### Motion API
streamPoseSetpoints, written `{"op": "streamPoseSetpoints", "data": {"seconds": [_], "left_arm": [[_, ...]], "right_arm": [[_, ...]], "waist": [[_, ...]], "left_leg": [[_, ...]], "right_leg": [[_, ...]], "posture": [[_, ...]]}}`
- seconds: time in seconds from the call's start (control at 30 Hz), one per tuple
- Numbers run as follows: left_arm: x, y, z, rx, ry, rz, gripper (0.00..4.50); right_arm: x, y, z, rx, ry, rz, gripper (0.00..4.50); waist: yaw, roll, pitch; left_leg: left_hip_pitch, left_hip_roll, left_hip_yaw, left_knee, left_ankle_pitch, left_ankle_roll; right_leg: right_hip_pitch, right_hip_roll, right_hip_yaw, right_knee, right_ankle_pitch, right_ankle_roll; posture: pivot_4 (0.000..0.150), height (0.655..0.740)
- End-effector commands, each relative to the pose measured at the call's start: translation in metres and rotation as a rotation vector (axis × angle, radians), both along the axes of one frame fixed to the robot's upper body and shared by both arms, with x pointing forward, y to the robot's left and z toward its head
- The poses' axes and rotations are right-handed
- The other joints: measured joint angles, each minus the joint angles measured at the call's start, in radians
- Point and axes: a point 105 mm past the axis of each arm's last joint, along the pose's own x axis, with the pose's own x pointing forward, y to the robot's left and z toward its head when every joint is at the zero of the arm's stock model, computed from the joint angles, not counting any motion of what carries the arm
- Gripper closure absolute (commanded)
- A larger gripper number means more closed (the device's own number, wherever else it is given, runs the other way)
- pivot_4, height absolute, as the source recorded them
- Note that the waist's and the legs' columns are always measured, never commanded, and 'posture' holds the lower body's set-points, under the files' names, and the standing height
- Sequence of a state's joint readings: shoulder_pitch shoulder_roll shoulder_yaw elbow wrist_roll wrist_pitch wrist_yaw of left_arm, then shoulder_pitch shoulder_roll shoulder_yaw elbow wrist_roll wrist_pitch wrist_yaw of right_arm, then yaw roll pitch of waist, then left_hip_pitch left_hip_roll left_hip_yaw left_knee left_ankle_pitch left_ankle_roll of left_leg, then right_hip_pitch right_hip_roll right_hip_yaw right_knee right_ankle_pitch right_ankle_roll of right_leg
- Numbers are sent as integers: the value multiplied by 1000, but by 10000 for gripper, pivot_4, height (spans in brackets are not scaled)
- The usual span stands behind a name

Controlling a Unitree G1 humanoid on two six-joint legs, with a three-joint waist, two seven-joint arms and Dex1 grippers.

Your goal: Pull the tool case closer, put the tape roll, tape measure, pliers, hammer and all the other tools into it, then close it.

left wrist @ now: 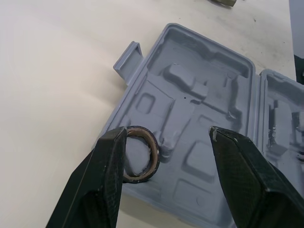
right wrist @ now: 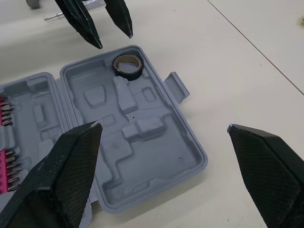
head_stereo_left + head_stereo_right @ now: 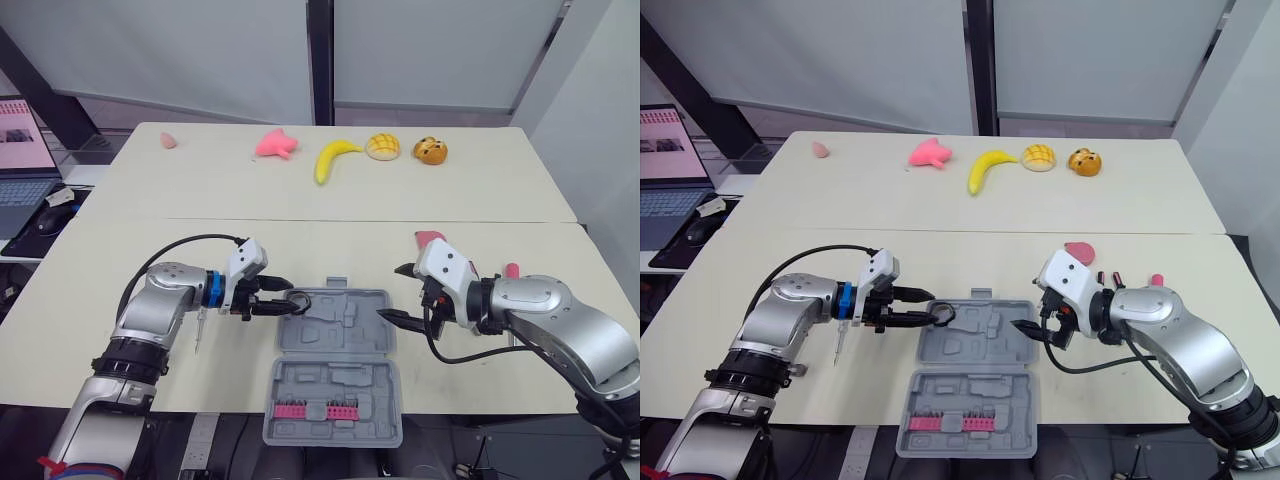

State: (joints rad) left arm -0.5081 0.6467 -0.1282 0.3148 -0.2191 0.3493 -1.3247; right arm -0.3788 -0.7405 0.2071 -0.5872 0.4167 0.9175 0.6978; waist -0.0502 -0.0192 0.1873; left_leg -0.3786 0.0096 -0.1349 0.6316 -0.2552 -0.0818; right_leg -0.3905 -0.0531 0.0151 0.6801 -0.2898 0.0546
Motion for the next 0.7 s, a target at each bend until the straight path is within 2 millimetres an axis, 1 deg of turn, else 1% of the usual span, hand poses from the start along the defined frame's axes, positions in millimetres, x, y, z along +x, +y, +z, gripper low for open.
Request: {"op": "streamPoseSetpoints", "data": {"seconds": [0.03,0.1,0.3,0.47,0.53,0.7], "left_arm": [[2,-1,3,-1,-39,-19,27959],[2,-2,1,2,-45,-23,34786],[11,-6,-7,24,-100,-15,34786],[22,-13,-13,29,-136,-3,34786],[26,-15,-18,48,-132,-8,34786],[25,-14,-34,112,-124,-36,34786]], "right_arm": [[-2,3,13,18,-51,22,0],[-2,4,13,19,-50,24,0],[-2,4,10,7,-55,24,0],[-2,6,6,-9,-61,37,0],[-3,8,5,-10,-61,45,0],[-4,10,5,-12,-62,50,0]], "waist": [[0,0,0],[0,0,0],[1,0,0],[1,0,0],[1,0,0],[-2,0,0]], "left_leg": [[0,0,0,0,0,0],[0,0,0,0,0,0],[0,0,0,0,0,0],[0,0,0,0,0,0],[0,0,0,0,0,0],[0,0,0,0,0,0]], "right_leg": [[0,0,0,0,0,0],[0,0,0,0,0,0],[0,0,0,0,0,0],[0,0,0,0,0,0],[0,0,0,0,0,0],[0,0,0,0,0,0]], "posture": [[1500,7369],[1500,7369],[1500,7369],[1500,7369],[1500,7369],[1500,7369]]}}
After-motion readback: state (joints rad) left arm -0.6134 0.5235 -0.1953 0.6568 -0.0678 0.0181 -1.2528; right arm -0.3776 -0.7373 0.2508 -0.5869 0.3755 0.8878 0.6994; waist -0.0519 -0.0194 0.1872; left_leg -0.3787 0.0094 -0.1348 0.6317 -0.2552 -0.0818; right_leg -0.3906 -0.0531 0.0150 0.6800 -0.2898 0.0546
